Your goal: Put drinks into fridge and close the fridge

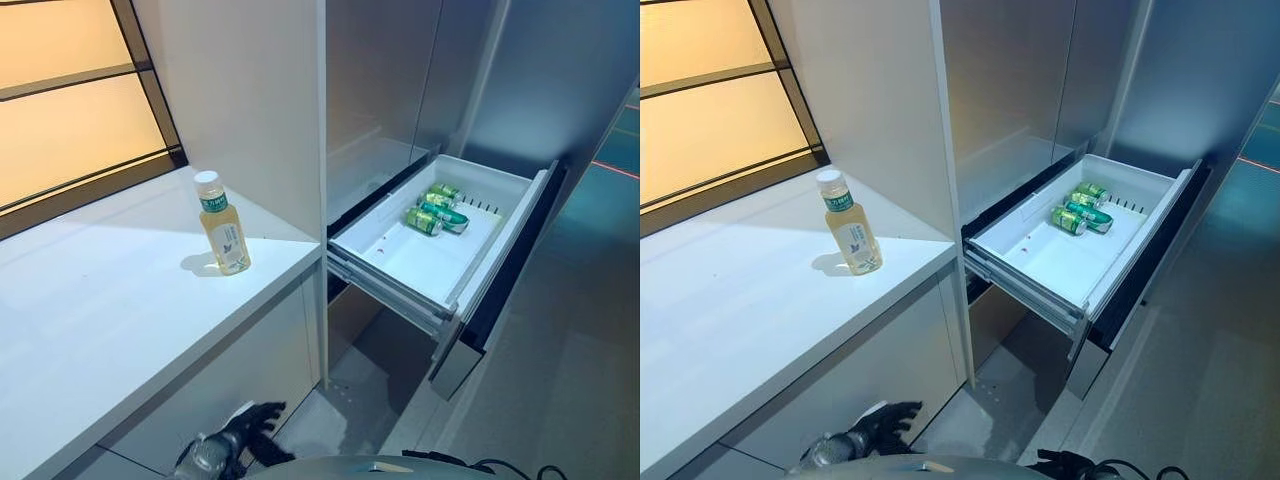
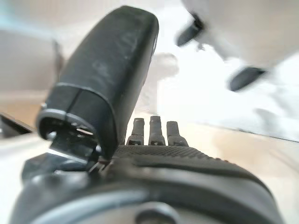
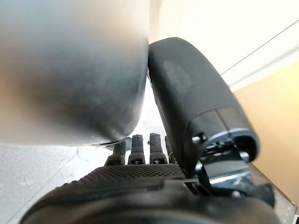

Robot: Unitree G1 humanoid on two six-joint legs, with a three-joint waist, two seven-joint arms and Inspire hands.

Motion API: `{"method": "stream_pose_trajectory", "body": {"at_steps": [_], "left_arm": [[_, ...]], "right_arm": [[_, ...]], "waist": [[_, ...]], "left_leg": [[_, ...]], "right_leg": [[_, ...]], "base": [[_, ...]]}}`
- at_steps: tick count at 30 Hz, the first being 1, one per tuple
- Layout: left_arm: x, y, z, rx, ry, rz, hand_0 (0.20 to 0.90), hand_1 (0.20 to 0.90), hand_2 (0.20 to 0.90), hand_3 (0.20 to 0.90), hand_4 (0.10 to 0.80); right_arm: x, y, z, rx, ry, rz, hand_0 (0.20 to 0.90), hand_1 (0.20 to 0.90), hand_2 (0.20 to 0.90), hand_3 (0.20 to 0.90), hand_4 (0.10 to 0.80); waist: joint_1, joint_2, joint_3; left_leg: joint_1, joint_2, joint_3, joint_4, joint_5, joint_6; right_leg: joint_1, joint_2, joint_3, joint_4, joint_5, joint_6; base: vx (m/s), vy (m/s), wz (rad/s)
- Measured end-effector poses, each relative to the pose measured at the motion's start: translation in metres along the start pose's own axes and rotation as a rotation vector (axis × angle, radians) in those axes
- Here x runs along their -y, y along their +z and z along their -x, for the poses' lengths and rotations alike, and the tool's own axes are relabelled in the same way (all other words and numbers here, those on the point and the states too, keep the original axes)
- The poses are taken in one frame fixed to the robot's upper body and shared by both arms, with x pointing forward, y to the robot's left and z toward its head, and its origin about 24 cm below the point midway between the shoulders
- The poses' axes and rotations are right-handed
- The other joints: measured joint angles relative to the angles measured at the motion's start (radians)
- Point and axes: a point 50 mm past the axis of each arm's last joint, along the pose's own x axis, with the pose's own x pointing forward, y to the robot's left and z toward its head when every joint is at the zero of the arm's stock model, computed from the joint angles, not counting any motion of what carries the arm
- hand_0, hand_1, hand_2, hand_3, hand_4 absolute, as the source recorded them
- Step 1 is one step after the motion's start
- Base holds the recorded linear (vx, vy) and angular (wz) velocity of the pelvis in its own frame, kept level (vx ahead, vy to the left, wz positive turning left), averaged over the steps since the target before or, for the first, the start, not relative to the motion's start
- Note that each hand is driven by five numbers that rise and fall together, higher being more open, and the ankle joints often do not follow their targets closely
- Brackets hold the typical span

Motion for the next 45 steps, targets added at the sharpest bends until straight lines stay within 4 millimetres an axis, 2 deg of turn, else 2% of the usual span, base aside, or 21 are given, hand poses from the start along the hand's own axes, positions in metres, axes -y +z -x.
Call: {"method": "stream_pose_trajectory", "body": {"at_steps": [1,2,3,6,9,10,11,13,14,15,16,17,19,21,24,28,31,34,40,45], "left_arm": [[0.001,0.008,0.0,0.02,-0.047,-0.01,0.9,0.9,0.9,0.9,0.8],[0.005,0.026,-0.001,0.065,-0.157,0.008,0.9,0.9,0.9,0.9,0.8],[0.005,0.032,0.0,0.077,-0.19,0.023,0.9,0.9,0.9,0.9,0.8],[0.013,0.077,0.012,0.2,-0.458,0.118,0.9,0.9,0.9,0.9,0.8],[0.027,0.143,0.045,0.492,-0.733,0.304,0.9,0.9,0.9,0.9,0.8],[0.029,0.152,0.05,0.549,-0.764,0.337,0.9,0.9,0.9,0.9,0.8],[0.033,0.182,0.067,0.722,-0.834,0.43,0.9,0.9,0.9,0.9,0.8],[0.029,0.211,0.088,0.955,-0.869,0.522,0.9,0.9,0.9,0.9,0.8],[0.026,0.218,0.095,1.017,-0.852,0.525,0.9,0.9,0.9,0.9,0.8],[0.013,0.233,0.113,1.18,-0.788,0.527,0.9,0.9,0.9,0.9,0.8],[0.006,0.239,0.121,1.247,-0.731,0.514,0.9,0.9,0.9,0.9,0.8],[-0.008,0.246,0.136,1.372,-0.537,0.468,0.9,0.9,0.9,0.9,0.8],[-0.039,0.253,0.162,1.549,-0.115,0.387,0.9,0.9,0.9,0.9,0.8],[-0.072,0.247,0.196,1.678,0.323,0.319,0.9,0.9,0.9,0.9,0.8],[-0.086,0.24,0.226,1.764,0.631,0.232,0.9,0.9,0.9,0.9,0.8],[-0.082,0.244,0.236,1.752,0.778,0.108,0.9,0.9,0.9,0.9,0.8],[-0.075,0.25,0.229,1.653,0.885,-0.059,0.9,0.9,0.9,0.9,0.8],[-0.076,0.254,0.217,1.569,0.879,-0.099,0.9,0.9,0.9,0.9,0.8],[-0.089,0.242,0.173,1.333,0.763,0.068,0.9,0.9,0.9,0.9,0.8],[-0.09,0.236,0.158,1.289,0.646,0.194,0.9,0.9,0.9,0.9,0.8]], "right_arm": [[0.001,0.001,0.0,0.001,-0.001,0.002,0.9,0.9,0.9,0.9,0.8],[0.003,0.002,0.001,0.003,-0.002,0.005,0.9,0.9,0.9,0.9,0.8],[0.003,0.003,0.001,0.005,-0.002,0.006,0.9,0.9,0.9,0.9,0.8],[0.007,0.007,0.002,0.019,-0.009,0.017,0.9,0.9,0.9,0.9,0.8],[0.01,0.005,0.003,0.026,-0.018,-0.005,0.9,0.9,0.9,0.9,0.8],[0.01,0.005,0.004,0.026,-0.019,-0.007,0.9,0.9,0.9,0.9,0.8],[0.01,0.004,0.004,0.03,-0.02,-0.017,0.9,0.9,0.9,0.9,0.8],[0.01,-0.001,0.004,0.023,-0.022,-0.021,0.9,0.9,0.9,0.9,0.8],[0.009,0.001,0.003,0.031,-0.023,-0.019,0.9,0.9,0.9,0.9,0.8],[0.008,0.001,0.003,0.038,-0.029,-0.019,0.9,0.9,0.9,0.9,0.8],[0.009,0.0,0.003,0.039,-0.033,-0.02,0.9,0.9,0.9,0.9,0.8],[0.009,-0.001,0.003,0.039,-0.038,-0.022,0.9,0.9,0.9,0.9,0.8],[0.009,-0.004,0.003,0.038,-0.049,-0.041,0.9,0.9,0.9,0.9,0.8],[0.008,-0.008,0.003,0.047,-0.059,-0.066,0.9,0.9,0.9,0.9,0.8],[0.002,-0.015,0.001,0.037,-0.056,-0.103,0.9,0.9,0.9,0.9,0.8],[-0.009,-0.019,-0.002,0.015,-0.033,-0.078,0.9,0.9,0.9,0.9,0.8],[-0.012,-0.016,-0.003,0.013,-0.024,-0.048,0.9,0.9,0.9,0.9,0.8],[-0.012,-0.013,-0.003,0.014,-0.025,-0.017,0.9,0.9,0.9,0.9,0.8],[-0.005,0.0,-0.002,0.011,-0.041,0.082,0.9,0.9,0.9,0.9,0.8],[-0.006,0.007,-0.002,0.008,-0.04,0.163,0.9,0.9,0.9,0.9,0.8]], "waist": [[-0.001,0.002,0.002],[-0.005,0.01,0.004],[-0.005,0.013,0.005],[-0.007,0.029,0.024],[-0.003,0.033,0.039],[-0.002,0.034,0.039],[0.0,0.035,0.04],[0.0,0.036,0.04],[0.0,0.035,0.041],[0.002,0.033,0.042],[0.006,0.033,0.042],[0.01,0.031,0.043],[0.023,0.028,0.045],[0.037,0.014,0.052],[0.076,-0.014,0.053],[0.108,-0.054,0.044],[0.099,-0.063,0.037],[0.089,-0.057,0.037],[0.077,-0.027,0.043],[0.082,-0.019,0.048]], "left_leg": [[0.0,0.0,0.0,0.0,0.0,0.0],[0.0,0.0,-0.001,0.0,0.0,0.0],[0.0,0.0,-0.001,0.0,0.0,0.0],[0.0,0.001,-0.001,0.0,0.003,-0.004],[-0.001,0.001,-0.011,0.0,0.004,-0.006],[-0.001,0.001,-0.011,0.0,0.004,-0.006],[0.0,0.001,-0.02,0.0,0.004,-0.006],[0.004,0.002,-0.026,0.0,0.004,-0.006],[0.004,0.003,-0.027,0.0,0.004,-0.006],[0.003,0.004,-0.029,0.0,0.004,-0.006],[0.003,0.004,-0.03,0.0,0.004,-0.007],[0.003,0.005,-0.032,0.0,0.005,-0.007],[0.003,0.005,-0.047,0.0,0.006,-0.009],[-0.002,0.005,-0.062,0.0,0.007,-0.011],[-0.006,0.005,-0.082,0.0,0.013,-0.009],[-0.01,-0.005,-0.097,0.001,0.015,-0.005],[-0.01,-0.017,-0.1,0.0,0.016,0.001],[-0.009,-0.022,-0.102,0.0,0.017,0.004],[-0.009,-0.016,-0.118,0.0,0.02,-0.001],[-0.009,-0.014,-0.119,0.0,0.022,-0.004]], "right_leg": [[0.0,0.0,0.0,0.0,0.0,0.0],[0.0,0.0,0.0,0.0,0.0,0.0],[0.0,0.0,0.0,0.0,0.0,0.0],[0.001,0.001,-0.001,-0.001,0.0,0.0],[0.004,0.0,-0.009,-0.004,0.0,0.001],[0.006,0.0,-0.01,-0.004,0.0,0.001],[0.012,0.0,-0.018,-0.005,-0.002,0.003],[0.019,0.0,-0.028,-0.006,-0.004,0.005],[0.019,0.0,-0.028,-0.006,-0.004,0.005],[0.019,0.001,-0.03,-0.006,-0.004,0.005],[0.019,0.001,-0.031,-0.006,-0.004,0.005],[0.02,0.002,-0.033,-0.006,-0.004,0.005],[0.023,0.002,-0.042,-0.006,-0.004,0.005],[0.027,0.001,-0.059,-0.006,-0.007,0.003],[0.033,-0.001,-0.079,-0.006,-0.014,0.003],[0.038,-0.011,-0.091,-0.001,-0.019,0.008],[0.042,-0.022,-0.092,-0.001,-0.021,0.011],[0.044,-0.027,-0.093,-0.001,-0.019,0.013],[0.05,-0.023,-0.111,-0.001,-0.02,0.013],[0.05,-0.02,-0.112,-0.001,-0.02,0.013]], "base": [[0.0,0.0,0.0],[0.0,0.0,0.0],[0.0,0.0,0.0],[0.005,-0.003,0.01],[0.025,-0.021,0.07],[0.038,-0.048,0.12],[0.043,-0.073,0.14],[0.035,-0.066,0.12],[0.024,-0.049,0.05],[0.017,-0.045,0.02],[0.018,-0.048,0.03],[0.013,-0.037,0.05],[0.034,-0.055,0.12],[0.036,-0.05,0.24],[0.023,-0.02,0.24],[0.016,0.001,0.16],[0.019,0.0,0.04],[0.003,0.0,0.01],[-0.009,0.004,0.07],[-0.005,0.001,0.01]]}}
